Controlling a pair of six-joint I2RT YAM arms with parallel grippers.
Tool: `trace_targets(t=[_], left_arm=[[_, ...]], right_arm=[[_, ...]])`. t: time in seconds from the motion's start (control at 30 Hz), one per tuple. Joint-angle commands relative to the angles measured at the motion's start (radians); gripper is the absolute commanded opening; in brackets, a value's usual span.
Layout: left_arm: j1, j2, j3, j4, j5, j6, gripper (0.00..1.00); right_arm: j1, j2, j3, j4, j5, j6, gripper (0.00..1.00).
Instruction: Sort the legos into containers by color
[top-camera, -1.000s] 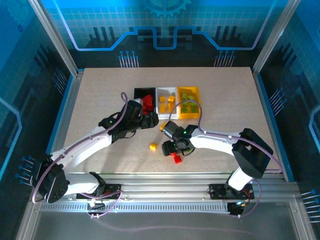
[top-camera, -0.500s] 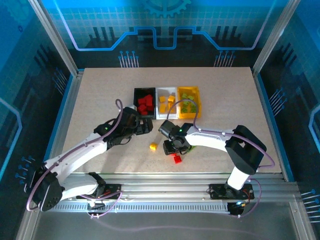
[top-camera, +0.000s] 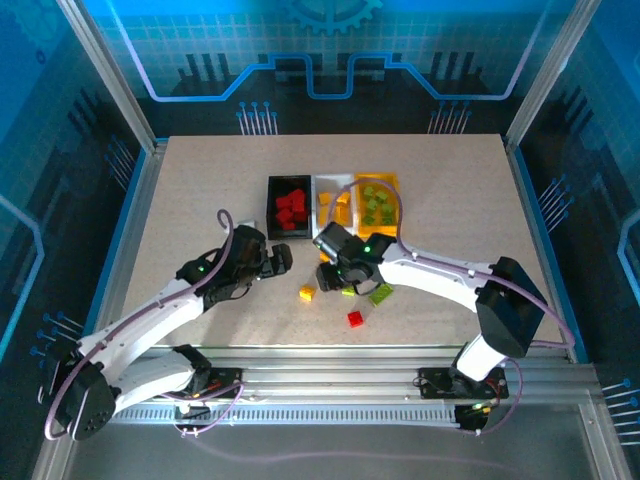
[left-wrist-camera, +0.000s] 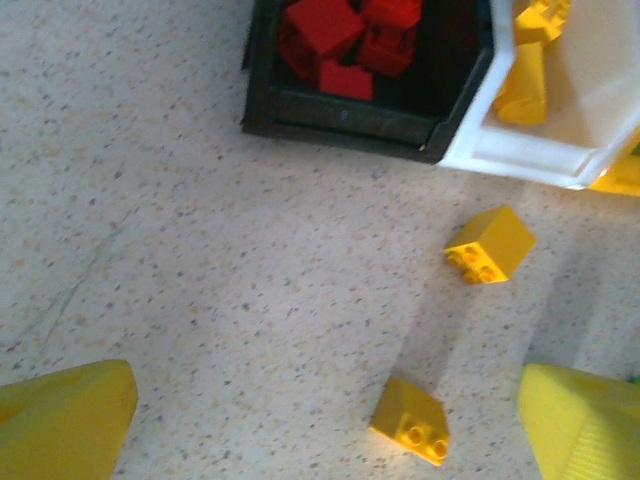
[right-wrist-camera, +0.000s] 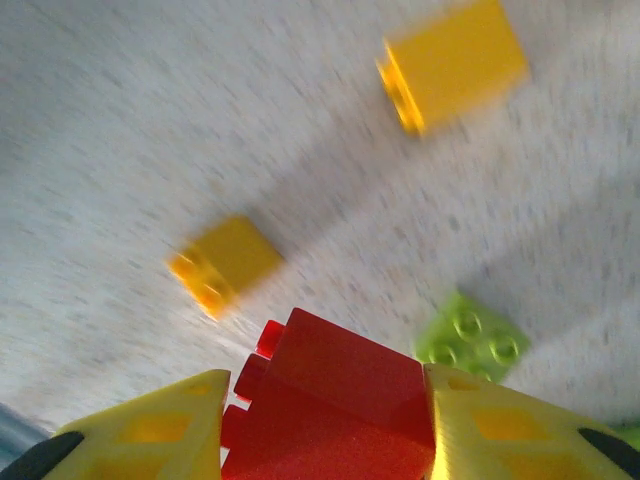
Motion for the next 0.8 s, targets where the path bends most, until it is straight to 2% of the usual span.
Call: trace_targets(t=[0.0, 0.1, 0.33, 0.57, 0.6, 0.7, 0.77], left_arm=[[0.009, -0.054, -0.043, -0.038, -0.03, -0.038, 0.99], [0.013, -0.098, -0.072, -0.053, -0.03, -0.047, 0.99], [0.017, -0.132, -0.097, -0.079, -0.001, -0.062, 0.99], [0.019, -0.135, -0.106, -0.08, 0.02, -0.065, 0.99], [0.019, -0.135, -0.106, -0.079, 0.021, -0.062, 0.99], [0.02, -0.134, -0.106, -0.079, 0.021, -0.056, 0.99], [0.02, -0.134, -0.102, -0.074, 0.025, -0.054, 0.99]], right_arm=[[-0.042, 0.035, 0.115, 0.029, 0.02, -0.069, 0.37], [-0.083, 0.131, 0.242, 0.075, -0.004, -0.099, 0.38], [-0.162, 0.459, 0.627, 0.046, -0.045, -0.134, 0.38], [-0.19, 0.676, 0.907, 0.006, -0.099, -0.135, 0.4], [-0.19, 0.702, 0.946, -0.011, -0.116, -0.138, 0.43], [-0.189, 0.747, 1.019, -0.037, -0.148, -0.145, 0.61], [-0.189, 0.736, 1.022, -0.034, -0.148, -0.145, 0.65]])
